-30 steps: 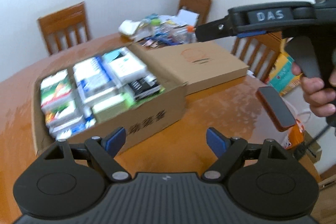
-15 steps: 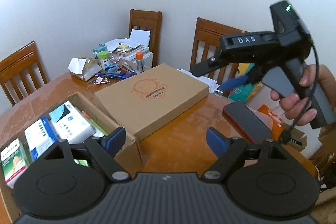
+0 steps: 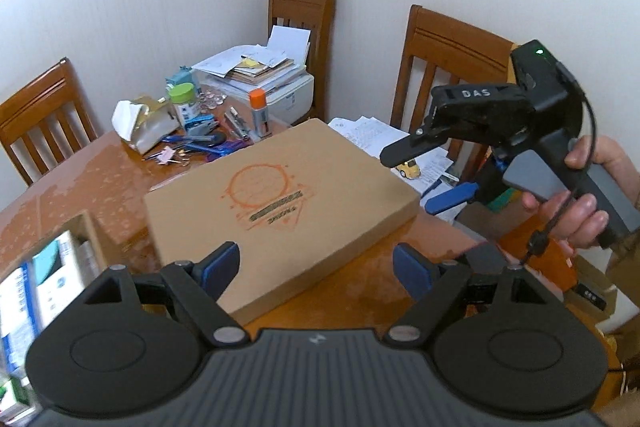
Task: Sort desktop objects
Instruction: 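Move the right gripper to the edge of the flat brown ZHUOMA box, then close the right gripper on the edge of the flat brown box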
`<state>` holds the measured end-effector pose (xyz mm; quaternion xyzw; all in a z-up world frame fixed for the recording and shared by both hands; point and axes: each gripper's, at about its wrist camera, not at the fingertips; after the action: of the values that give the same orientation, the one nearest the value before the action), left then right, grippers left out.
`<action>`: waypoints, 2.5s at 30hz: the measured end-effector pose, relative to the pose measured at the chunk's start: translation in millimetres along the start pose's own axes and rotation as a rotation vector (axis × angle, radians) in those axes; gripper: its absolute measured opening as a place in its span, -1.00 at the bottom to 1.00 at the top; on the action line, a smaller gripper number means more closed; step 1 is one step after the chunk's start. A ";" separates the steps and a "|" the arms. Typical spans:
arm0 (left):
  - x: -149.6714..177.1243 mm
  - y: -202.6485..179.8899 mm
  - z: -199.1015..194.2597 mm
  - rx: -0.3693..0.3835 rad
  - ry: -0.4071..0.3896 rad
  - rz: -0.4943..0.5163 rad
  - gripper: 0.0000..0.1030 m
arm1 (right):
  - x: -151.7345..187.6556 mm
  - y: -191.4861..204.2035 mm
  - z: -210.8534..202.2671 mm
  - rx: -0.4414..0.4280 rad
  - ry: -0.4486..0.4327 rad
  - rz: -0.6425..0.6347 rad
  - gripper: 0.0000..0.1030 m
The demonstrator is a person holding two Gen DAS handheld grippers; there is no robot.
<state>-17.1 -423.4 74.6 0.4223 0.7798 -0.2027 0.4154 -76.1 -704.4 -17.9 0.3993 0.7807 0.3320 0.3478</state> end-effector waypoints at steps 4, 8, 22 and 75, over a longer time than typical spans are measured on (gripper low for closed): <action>4.3 0.2 33.1 -0.113 0.038 -0.069 0.63 | -8.5 -6.5 1.7 -0.035 0.011 0.003 1.00; 7.9 19.7 49.5 -0.235 0.052 -0.202 0.63 | -12.1 -9.9 -4.0 -0.070 0.018 -0.001 1.00; 30.5 47.0 73.2 -0.386 0.137 -0.408 0.63 | -30.2 -26.4 -3.8 -0.116 0.021 0.026 1.00; 43.5 31.7 104.6 -0.496 0.172 -0.341 0.83 | -14.7 -7.5 68.8 -0.095 0.326 -0.025 1.00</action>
<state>46.0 -454.0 -19.8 0.1870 0.8973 -0.0365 0.3983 -17.0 -703.9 -56.7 0.3136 0.8151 0.4244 0.2392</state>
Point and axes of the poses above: each gripper's, at about its wrist camera, not at the fingertips, and z roughly the way its jaws point, y to its left, x to its underside, and after that the axes turned 11 degrees about -y, right-handed
